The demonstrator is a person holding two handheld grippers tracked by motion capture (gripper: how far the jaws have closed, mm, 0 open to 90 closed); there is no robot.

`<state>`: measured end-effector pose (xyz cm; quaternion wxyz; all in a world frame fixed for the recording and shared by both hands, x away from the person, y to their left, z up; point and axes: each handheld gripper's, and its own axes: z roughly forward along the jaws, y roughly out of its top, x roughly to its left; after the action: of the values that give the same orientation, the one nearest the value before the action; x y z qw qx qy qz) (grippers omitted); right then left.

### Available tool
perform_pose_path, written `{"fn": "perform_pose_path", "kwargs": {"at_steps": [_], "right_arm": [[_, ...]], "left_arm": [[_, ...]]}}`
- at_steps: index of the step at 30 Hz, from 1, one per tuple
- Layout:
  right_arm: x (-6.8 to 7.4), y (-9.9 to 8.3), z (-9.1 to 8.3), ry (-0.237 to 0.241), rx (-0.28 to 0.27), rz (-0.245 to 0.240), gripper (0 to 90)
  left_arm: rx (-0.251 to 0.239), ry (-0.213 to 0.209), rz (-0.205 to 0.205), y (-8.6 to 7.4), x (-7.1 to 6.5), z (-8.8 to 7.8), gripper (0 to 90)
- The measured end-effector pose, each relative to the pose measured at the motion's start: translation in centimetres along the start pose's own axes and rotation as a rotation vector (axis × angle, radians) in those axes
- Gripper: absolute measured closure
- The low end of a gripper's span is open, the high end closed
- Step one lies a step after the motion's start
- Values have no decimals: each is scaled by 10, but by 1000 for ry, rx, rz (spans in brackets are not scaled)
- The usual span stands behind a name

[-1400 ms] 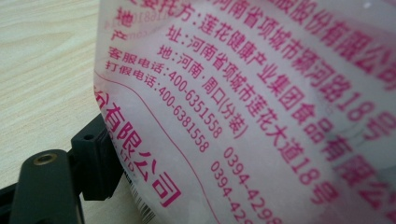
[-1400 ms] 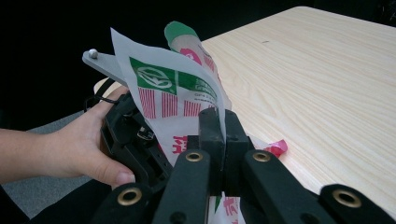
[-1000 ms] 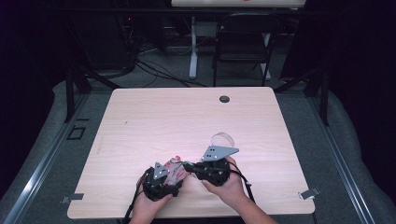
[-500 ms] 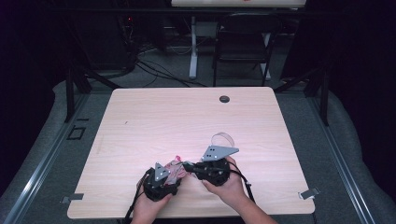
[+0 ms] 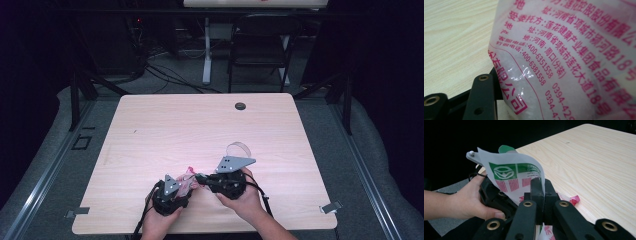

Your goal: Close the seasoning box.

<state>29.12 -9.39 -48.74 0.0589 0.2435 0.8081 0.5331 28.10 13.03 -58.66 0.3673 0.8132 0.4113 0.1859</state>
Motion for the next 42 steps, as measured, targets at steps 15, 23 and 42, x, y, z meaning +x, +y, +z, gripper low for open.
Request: {"fn": "perform_pose_path", "kwargs": {"at_steps": [15,23,42], "right_arm": [[-1,1,-3,4,-12,0,900],[-1,3,-7,9,-29,-5,897],[-6,6,-25,-45,-72,-9,750]], "left_arm": [[-16,25,25,5,0,-4,545],[-30,75,74,14,3,-12,550],[-95,206,213,48,9,-24,557]]}}
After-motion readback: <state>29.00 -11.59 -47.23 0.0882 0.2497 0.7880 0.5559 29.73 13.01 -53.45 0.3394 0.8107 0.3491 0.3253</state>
